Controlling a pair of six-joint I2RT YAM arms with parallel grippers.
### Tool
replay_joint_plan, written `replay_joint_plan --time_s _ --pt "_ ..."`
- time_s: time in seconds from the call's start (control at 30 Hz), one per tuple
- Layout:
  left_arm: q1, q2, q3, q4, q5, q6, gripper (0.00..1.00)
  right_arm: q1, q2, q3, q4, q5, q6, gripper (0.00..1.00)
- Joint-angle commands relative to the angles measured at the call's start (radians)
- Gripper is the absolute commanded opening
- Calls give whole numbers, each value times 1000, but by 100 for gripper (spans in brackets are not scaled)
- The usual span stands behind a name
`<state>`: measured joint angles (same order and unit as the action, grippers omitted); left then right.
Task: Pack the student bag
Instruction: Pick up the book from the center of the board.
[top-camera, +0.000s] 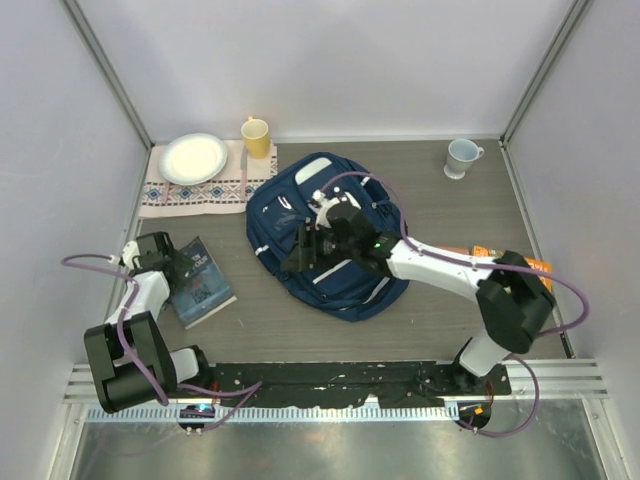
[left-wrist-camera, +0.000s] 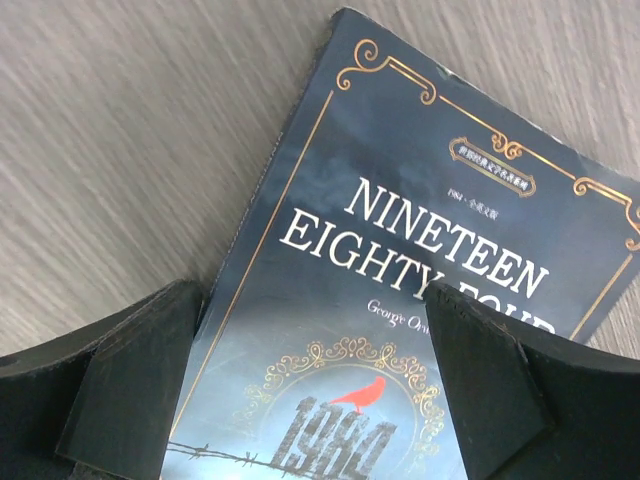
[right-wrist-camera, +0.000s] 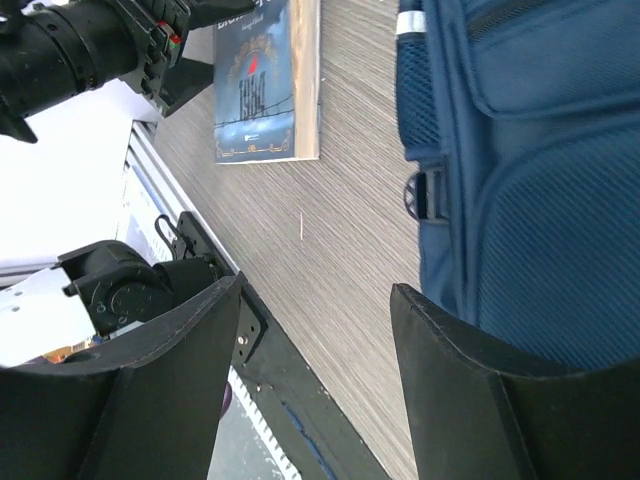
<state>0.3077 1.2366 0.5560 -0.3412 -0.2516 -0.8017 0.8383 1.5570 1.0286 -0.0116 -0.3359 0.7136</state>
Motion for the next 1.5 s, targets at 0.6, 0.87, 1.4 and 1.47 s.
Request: replay_joint_plan --time_s 0.6,0.87,1.4,1.47 --pt "-5 -69 -114 107 360 73 97 137 721 671 -100 121 -88 65" --pt "-5 -75 -122 126 376 75 97 147 770 693 -44 72 -92 63" --pt "-5 -181 -153 150 430 73 88 145 700 654 71 0 -25 1" --pt "-5 -221 -117 81 416 56 92 145 661 625 85 11 -16 1"
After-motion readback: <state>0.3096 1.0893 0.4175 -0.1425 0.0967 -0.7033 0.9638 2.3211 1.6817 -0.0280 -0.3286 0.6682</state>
